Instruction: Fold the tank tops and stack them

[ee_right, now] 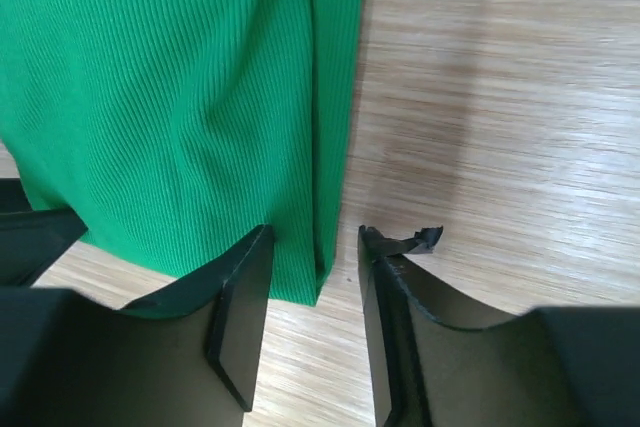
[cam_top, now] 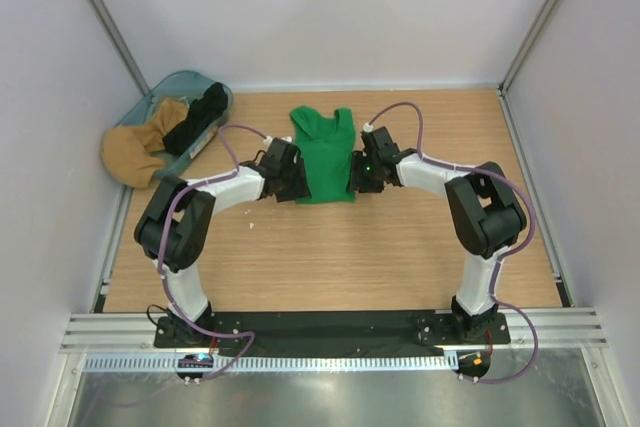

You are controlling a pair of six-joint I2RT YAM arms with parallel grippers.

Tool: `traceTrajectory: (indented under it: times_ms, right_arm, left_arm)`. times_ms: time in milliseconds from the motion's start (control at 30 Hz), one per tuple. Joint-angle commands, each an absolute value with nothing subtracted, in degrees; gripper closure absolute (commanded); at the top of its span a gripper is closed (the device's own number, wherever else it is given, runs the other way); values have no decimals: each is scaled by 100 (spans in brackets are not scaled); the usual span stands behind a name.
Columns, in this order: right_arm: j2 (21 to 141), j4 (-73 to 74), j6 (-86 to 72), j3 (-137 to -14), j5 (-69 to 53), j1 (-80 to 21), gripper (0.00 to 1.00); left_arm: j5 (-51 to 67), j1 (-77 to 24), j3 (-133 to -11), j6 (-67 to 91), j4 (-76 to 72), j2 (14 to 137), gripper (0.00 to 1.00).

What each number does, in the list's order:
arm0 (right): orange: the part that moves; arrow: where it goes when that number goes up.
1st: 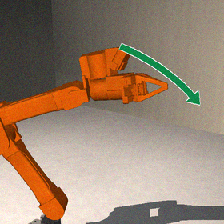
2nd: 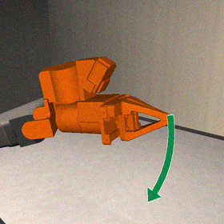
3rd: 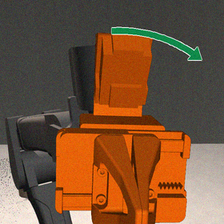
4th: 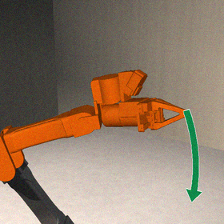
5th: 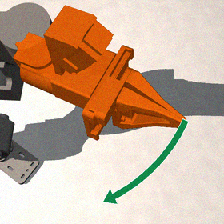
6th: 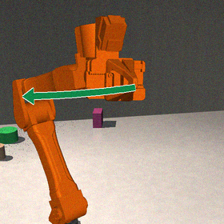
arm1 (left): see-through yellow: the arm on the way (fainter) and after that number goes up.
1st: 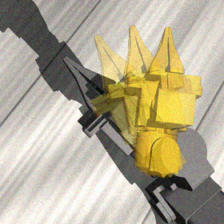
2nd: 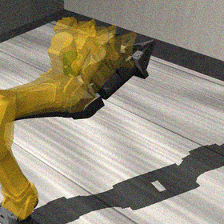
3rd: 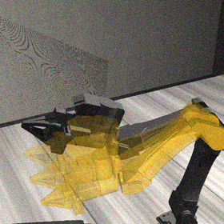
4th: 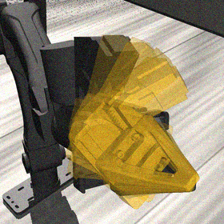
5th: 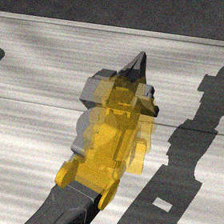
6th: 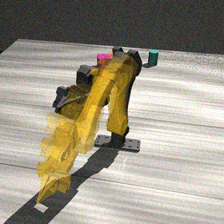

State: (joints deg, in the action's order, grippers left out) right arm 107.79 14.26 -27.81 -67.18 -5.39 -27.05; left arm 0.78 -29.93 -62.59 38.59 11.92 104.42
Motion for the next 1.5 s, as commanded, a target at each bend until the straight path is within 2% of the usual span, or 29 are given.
traceTrajectory:
  times_ms: [0,67,100,133,200,267,300,367,567,767,800,833,900,933,1000,1067,1100,1133,1167,1267,1300,1400,1467]
  right_arm:
    - [10951,1459,-2883,-6864,-615,-2777,58]
    - [10978,1433,-2900,-6812,-650,-2786,65]
    - [10978,1433,-2909,-6794,-676,-2795,69]
    - [10960,1424,-2909,-6759,-694,-2804,74]
    - [10908,1398,-2935,-6680,-764,-2830,78]
    - [10768,1371,-2953,-6522,-800,-2891,89]
    - [10706,1388,-3014,-6461,-765,-2918,96]
    - [10391,1450,-3120,-6189,-538,-2944,99]
    - [9573,1959,-3340,-5380,174,-2971,99]
    - [8720,2030,-3515,-4378,141,-3006,99]
    - [8553,2039,-3524,-4264,123,-3015,97]
    - [8221,2065,-3533,-4063,88,-3006,85]
    - [7772,2109,-3533,-3877,88,-3015,72]
    - [7317,2205,-3525,-3867,97,-3015,59]
    - [6928,2294,-3403,-3911,79,-3006,56]
    - [6496,2303,-3288,-3981,-393,-3015,58]
    - [6399,2233,-3200,-4008,-630,-3015,66]
    - [6338,2085,-3173,-4017,-833,-3015,69]
    - [6311,1961,-3182,-4017,-1331,-3015,80]
    - [6389,1452,-3269,-3990,-1853,-3041,96]
    - [6468,1328,-3287,-3982,-2046,-3058,99]
    - [6714,836,-3418,-3981,-2372,-3111,99]
    - [6855,467,-3506,-4008,-2495,-3138,99]
  left_arm:
    - [105,-2979,-6161,3911,923,10520,55]
    - [132,-2979,-6152,3911,905,10573,60]
    - [149,-2979,-6135,3911,870,10582,65]
    - [219,-2988,-6100,3911,844,10591,76]
    - [263,-3014,-6065,3911,791,10565,83]
    - [238,-3084,-5994,3902,773,10495,94]
    - [246,-3111,-5942,3911,782,10459,98]
    - [202,-3216,-5863,3937,773,10285,100]
    - [-386,-3629,-5336,4315,1151,9634,100]
    - [-834,-4445,-4641,4886,1143,8939,100]
    - [-878,-4560,-4554,4948,1143,8904,100]
    - [-940,-4744,-4509,5000,1143,8886,100]
    - [-1028,-4903,-4343,5168,1143,8859,100]
    - [-1124,-5017,-4281,5211,1143,8825,100]
    - [-1195,-5080,-4080,5352,1143,8746,100]
    - [-1239,-5150,-3930,5396,1099,8553,100]
    - [-1239,-5168,-3790,5431,1090,8473,100]
    - [-1239,-5203,-3736,5440,1090,8394,99]
    - [-1248,-5229,-3648,5458,1090,8246,94]
    - [-1248,-5317,-3560,5475,1134,8025,86]
    - [-1283,-5343,-3533,5502,1169,7868,74]
    - [-1493,-5493,-3585,5590,1510,7499,54]
    - [-1634,-5625,-3665,5669,1941,7287,50]
